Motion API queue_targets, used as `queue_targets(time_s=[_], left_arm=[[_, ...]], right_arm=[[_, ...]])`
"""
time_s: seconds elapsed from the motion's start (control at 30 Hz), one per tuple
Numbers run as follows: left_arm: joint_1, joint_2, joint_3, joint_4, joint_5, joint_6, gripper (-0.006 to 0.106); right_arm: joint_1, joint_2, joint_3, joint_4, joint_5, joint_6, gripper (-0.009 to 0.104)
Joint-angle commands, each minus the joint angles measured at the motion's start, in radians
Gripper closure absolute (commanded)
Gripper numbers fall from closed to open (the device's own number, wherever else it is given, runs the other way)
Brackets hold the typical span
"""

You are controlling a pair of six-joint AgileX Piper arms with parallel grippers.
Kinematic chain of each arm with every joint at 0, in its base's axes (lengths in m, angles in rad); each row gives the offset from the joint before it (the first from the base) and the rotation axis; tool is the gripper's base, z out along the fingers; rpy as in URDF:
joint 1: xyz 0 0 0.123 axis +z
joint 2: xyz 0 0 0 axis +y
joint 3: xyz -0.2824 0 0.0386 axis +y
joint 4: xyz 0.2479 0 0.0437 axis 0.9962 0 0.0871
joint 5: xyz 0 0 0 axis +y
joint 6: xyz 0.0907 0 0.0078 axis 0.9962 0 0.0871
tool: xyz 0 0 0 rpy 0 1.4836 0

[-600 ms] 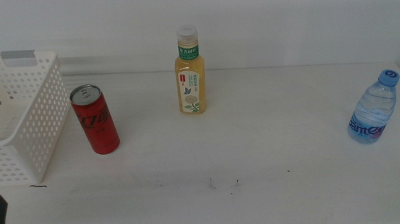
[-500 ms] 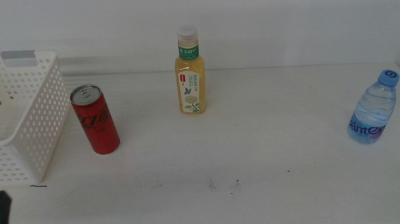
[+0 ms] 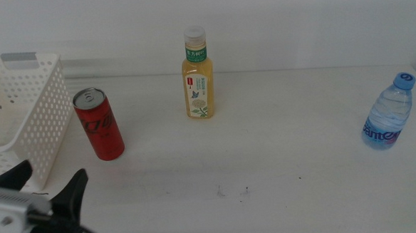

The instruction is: Use arms to grab the bottles and put them into the dustbin to the left of the table.

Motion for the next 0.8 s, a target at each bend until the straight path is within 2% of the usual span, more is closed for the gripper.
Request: queue_targets(time_s=[0.0, 0.3, 0.77], left_arm=[[-0.009, 0.123, 0.0, -0.019, -0.17, 0.001, 0.007], [-0.009, 0.425, 0.0, -0.072, -0.417, -0.001, 0.007], [-0.009, 0.437, 0.0, -0.089, -0.485, -0.001, 0.007]], right_arm=[[-0.005, -0.005, 0.004, -0.004, -0.007, -0.005, 0.005], [-0.005, -0.005, 0.004, -0.004, -0.007, -0.005, 0.005], [-0.005, -0.005, 0.004, -0.004, -0.007, -0.005, 0.005]])
